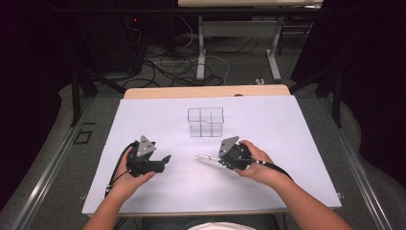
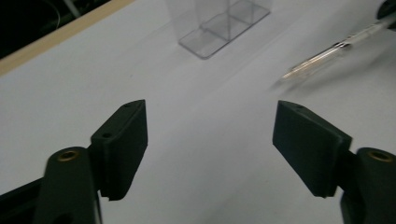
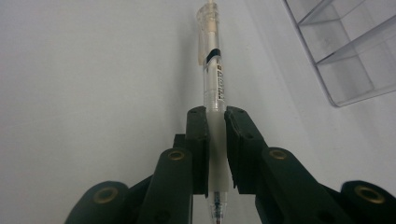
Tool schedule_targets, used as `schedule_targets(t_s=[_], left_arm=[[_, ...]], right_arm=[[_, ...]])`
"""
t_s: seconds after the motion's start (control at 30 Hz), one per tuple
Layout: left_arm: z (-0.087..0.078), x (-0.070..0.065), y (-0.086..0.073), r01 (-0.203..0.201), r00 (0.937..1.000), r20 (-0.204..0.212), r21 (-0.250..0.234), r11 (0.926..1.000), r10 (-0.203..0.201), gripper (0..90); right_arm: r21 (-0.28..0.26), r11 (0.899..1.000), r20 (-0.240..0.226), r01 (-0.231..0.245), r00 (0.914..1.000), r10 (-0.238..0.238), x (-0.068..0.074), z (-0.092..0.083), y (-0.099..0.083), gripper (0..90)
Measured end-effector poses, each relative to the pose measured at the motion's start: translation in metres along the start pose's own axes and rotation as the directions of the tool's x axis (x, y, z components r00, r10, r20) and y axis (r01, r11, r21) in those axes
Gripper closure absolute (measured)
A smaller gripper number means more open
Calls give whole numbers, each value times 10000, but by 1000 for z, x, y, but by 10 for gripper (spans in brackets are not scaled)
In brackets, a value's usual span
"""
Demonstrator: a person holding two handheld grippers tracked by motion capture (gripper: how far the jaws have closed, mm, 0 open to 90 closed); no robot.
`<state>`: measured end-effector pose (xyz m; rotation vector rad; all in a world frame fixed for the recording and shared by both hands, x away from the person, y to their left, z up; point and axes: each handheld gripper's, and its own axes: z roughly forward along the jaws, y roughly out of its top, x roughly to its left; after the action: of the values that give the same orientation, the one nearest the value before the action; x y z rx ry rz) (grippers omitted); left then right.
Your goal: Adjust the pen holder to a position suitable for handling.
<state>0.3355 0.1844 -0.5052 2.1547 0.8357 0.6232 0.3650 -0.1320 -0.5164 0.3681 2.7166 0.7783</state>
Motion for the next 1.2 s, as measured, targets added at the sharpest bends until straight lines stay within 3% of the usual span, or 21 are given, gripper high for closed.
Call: schedule_targets(t_s=[0.13,0.33,0.5,0.63,0.67,0.77,0.83,0.9,1.0,1.03,1.07,1.13,1.2], left_arm=[[2,-19,8,-928,9944,498,-166,9955,935,302],[8,-39,11,-2208,9729,700,-12,9753,2203,323],[12,-48,11,-2685,9606,769,83,9633,2671,323],[13,-49,10,-2760,9582,851,210,9609,2733,324],[14,-50,10,-2653,9609,877,182,9640,2628,324],[14,-47,10,-2644,9610,920,280,9640,2609,325],[14,-46,9,-2553,9628,1009,354,9662,2507,325],[15,-45,9,-2492,9646,992,410,9676,2443,326],[15,-43,9,-2399,9672,969,452,9697,2348,327],[15,-43,9,-2399,9672,969,452,9697,2348,328],[15,-43,9,-2378,9678,966,459,9702,2326,328],[15,-42,8,-2349,9685,958,443,9710,2299,328],[15,-42,8,-2263,9705,944,396,9732,2219,328]], right_arm=[[8,9999,-221,-144,9997,144,3,1,1,800],[-33,9995,-544,-325,9980,322,5,2,3,801],[-17,10000,-350,4,9994,-5,7,2,4,801],[-38,9980,169,637,9978,-636,12,3,6,801],[-38,9980,169,637,9978,-636,12,3,6,801],[7,9909,713,1345,9884,-1342,17,3,7,801],[49,9835,1081,1806,9777,-1801,20,4,8,801],[155,9688,1417,2475,9586,-2471,22,5,8,801],[224,9517,1725,3061,9365,-3053,27,5,8,802],[224,9517,1725,3061,9365,-3053,27,5,8,802],[235,9374,2026,3475,9165,-3448,30,4,9,802],[372,9202,2328,3897,8921,-3872,34,3,10,803],[472,8925,2749,4486,8532,-4434,38,3,12,804]])
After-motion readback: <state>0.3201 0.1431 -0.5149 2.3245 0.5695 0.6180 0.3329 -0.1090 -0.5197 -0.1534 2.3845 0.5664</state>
